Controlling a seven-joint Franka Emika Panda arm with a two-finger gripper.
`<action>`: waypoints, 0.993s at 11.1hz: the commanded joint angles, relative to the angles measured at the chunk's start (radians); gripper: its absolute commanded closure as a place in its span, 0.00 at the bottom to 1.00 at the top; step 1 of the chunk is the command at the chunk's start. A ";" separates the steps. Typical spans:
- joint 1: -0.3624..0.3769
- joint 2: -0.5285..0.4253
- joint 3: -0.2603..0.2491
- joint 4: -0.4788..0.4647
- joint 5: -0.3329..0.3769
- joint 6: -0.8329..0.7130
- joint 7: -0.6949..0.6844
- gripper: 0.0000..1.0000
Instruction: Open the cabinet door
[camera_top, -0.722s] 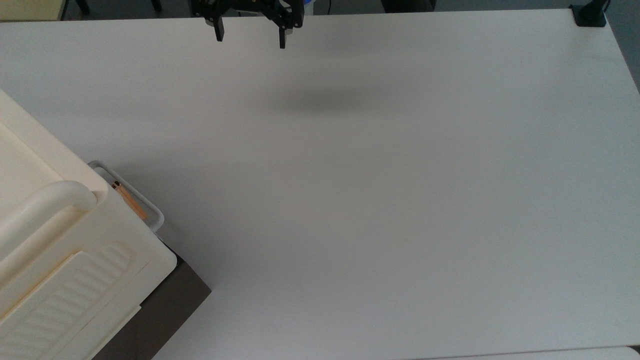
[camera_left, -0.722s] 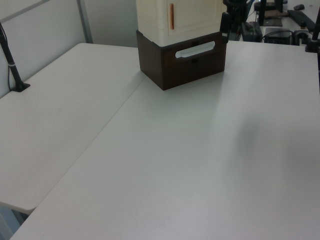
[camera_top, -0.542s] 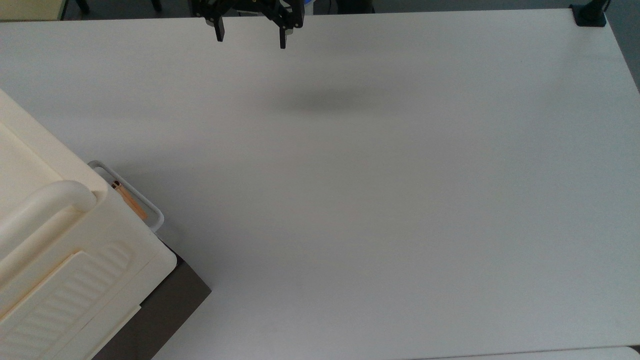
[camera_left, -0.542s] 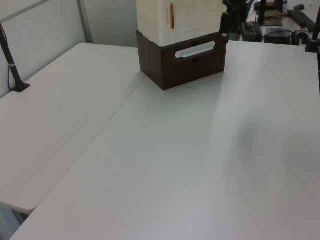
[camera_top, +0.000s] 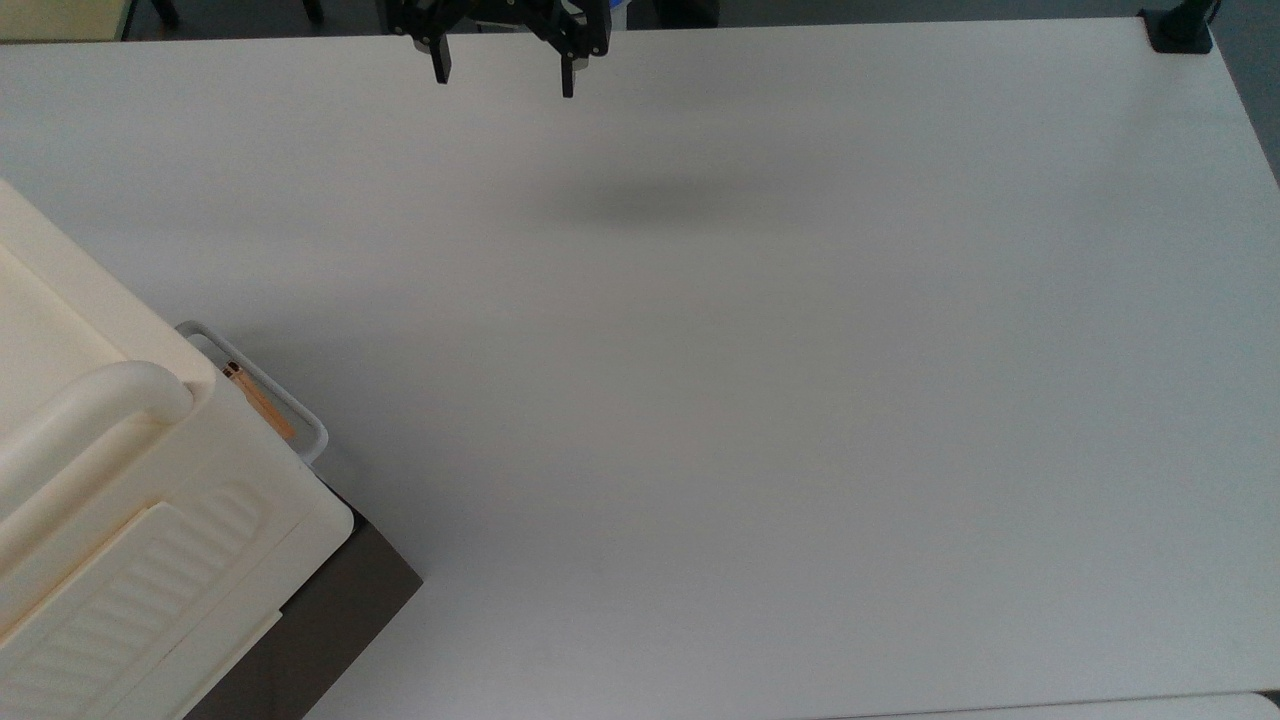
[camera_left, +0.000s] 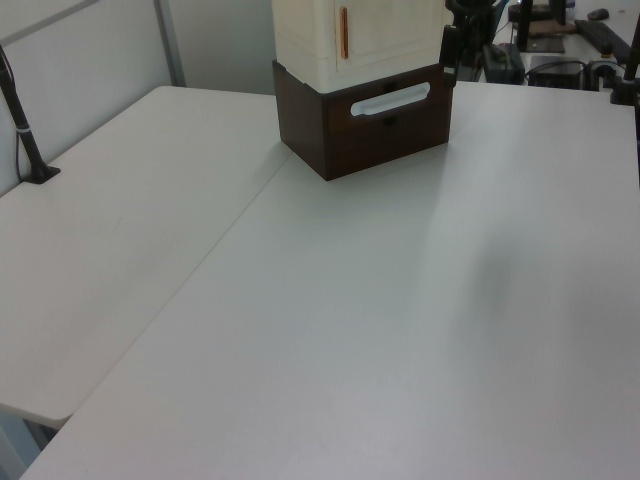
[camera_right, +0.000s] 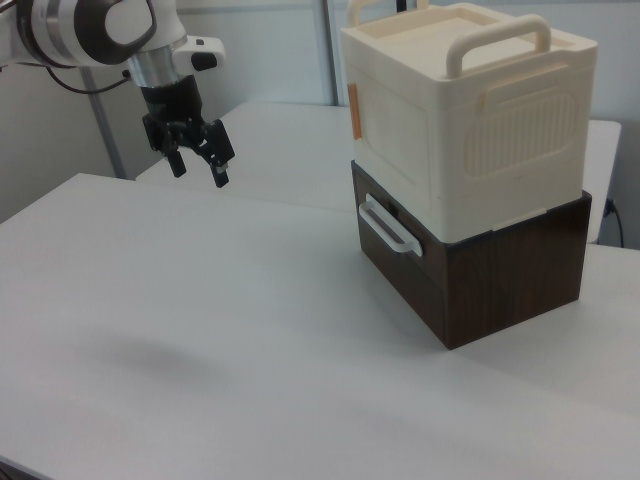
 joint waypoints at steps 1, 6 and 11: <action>0.008 -0.009 -0.008 -0.020 0.020 0.027 -0.024 0.00; 0.008 -0.006 -0.008 -0.020 0.021 0.028 -0.024 0.00; -0.002 -0.009 -0.016 -0.003 0.031 0.021 -0.056 0.00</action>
